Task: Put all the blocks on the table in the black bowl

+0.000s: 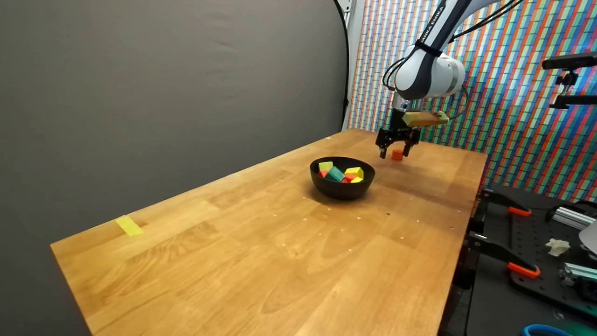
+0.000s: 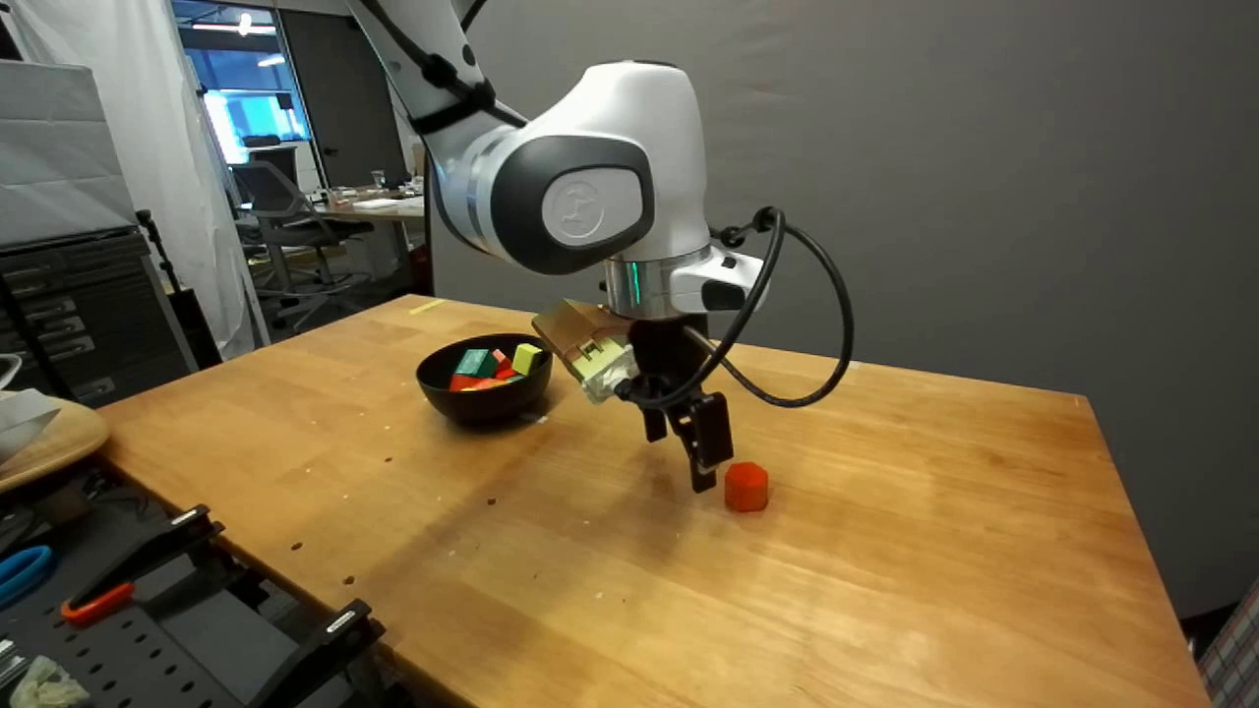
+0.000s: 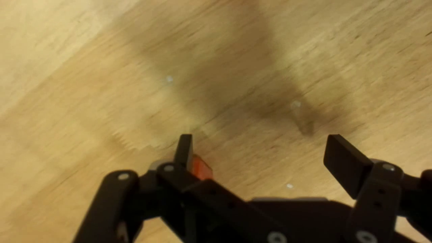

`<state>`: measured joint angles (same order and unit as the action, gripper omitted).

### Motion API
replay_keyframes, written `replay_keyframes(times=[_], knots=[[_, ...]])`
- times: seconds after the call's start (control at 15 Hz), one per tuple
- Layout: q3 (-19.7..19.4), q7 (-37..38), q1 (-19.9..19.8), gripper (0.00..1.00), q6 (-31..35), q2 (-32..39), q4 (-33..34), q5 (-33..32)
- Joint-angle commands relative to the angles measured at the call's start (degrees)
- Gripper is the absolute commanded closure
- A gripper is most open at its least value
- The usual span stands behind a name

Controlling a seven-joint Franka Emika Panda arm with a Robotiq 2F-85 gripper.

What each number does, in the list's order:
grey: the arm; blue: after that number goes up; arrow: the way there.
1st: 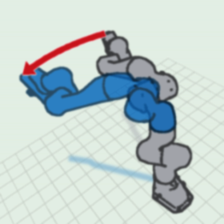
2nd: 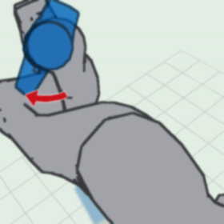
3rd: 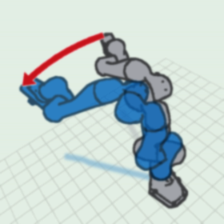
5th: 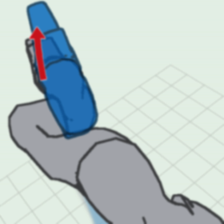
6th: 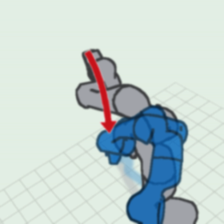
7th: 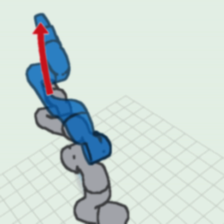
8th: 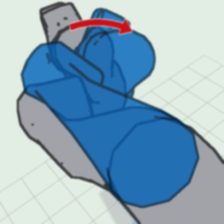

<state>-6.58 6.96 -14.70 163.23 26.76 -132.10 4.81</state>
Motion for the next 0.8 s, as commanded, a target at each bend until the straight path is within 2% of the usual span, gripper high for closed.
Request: replay_keyframes(times=[0.0, 0.07, 0.27, 0.33, 0.4, 0.53, 0.6, 0.73], knots=[[-8.8, 4.7, 6.2, 0.00, 5.3, 2.1, 0.6, -3.2], [-9.2, 4.1, 5.8, 0.00, 5.5, 2.8, 1.0, -2.8], [-2.3, -1.9, -1.5, 0.00, 2.5, 4.3, 3.0, 2.0], [1.6, -4.6, -5.3, 0.25, 2.4, 4.9, 3.8, 4.5], [5.9, -7.1, -9.3, 0.26, 2.4, 5.4, 4.7, 7.7], [10.7, -10.6, -14.0, 0.42, 3.6, 6.9, 6.3, 11.8], [11.6, -11.8, -15.1, 0.48, 4.7, 7.3, 6.7, 13.0], [10.0, -11.8, -14.4, 0.64, 5.8, 7.8, 7.3, 12.5]])
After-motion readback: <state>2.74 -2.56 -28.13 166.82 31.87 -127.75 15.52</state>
